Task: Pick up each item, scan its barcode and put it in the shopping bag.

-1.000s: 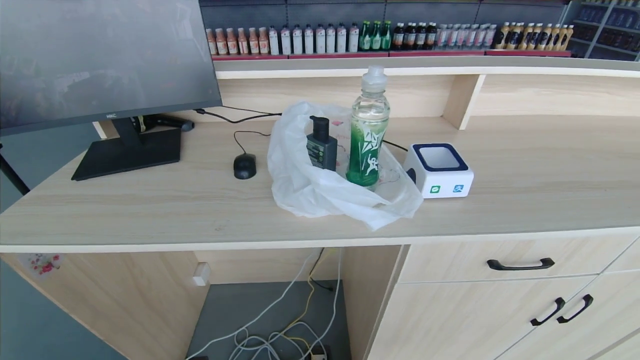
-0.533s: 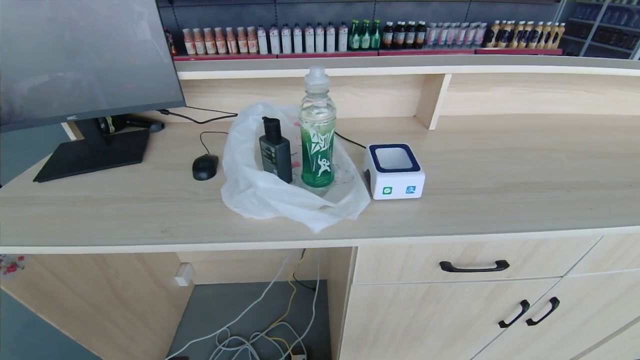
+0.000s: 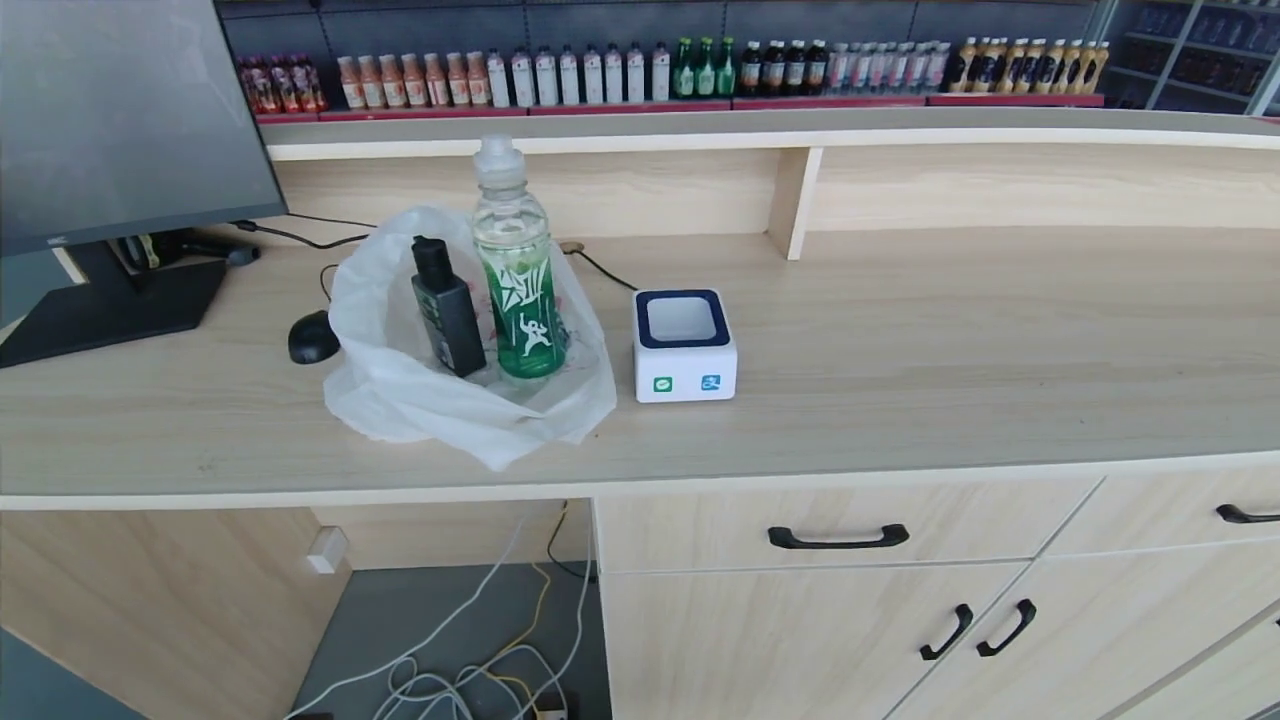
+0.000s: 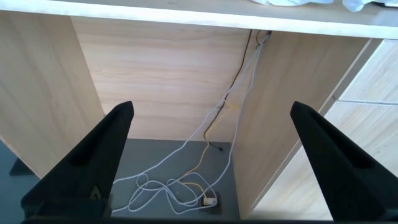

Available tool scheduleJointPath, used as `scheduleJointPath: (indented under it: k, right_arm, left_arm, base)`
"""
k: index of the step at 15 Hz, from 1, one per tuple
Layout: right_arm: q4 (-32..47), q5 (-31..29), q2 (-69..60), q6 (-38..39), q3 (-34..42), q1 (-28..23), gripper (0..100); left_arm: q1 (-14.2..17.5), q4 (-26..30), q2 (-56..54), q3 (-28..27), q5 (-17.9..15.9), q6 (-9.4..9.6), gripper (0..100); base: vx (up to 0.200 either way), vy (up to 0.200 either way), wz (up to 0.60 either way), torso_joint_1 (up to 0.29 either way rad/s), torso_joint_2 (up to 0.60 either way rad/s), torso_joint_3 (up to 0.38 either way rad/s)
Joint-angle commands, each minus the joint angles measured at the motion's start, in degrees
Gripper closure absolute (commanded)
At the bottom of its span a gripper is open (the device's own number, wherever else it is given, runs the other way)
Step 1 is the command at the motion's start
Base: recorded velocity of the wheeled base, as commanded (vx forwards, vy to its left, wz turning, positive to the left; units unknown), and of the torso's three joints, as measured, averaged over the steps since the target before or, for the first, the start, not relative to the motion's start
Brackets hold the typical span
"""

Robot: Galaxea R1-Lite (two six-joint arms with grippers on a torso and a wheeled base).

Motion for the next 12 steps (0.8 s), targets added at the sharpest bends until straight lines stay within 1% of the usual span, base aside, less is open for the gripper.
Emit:
scheduleJointPath:
  k: [1, 4, 12]
  right_arm:
    - [-0.1, 0.1, 0.1, 0.0, 0.0, 0.0, 0]
    - [0.0, 0.1, 0.1, -0.1, 0.0, 0.0, 0]
    - [0.0, 0.1, 0.1, -0.1, 0.0, 0.0, 0]
  left_arm:
    - [0.0, 0.0, 0.0, 0.0, 0.0, -0.02, 0]
    - [0.0, 0.0, 0.0, 0.0, 0.0, -0.02, 0]
    - [0.0, 0.0, 0.0, 0.0, 0.0, 0.07, 0]
  base:
    - [0.0, -0.2, 0.0, 0.007, 0.0, -0.002]
    - [0.0, -0.2, 0.0, 0.004, 0.0, 0.002]
    - [0.0, 0.0, 0.0, 0.0, 0.0, 0.0]
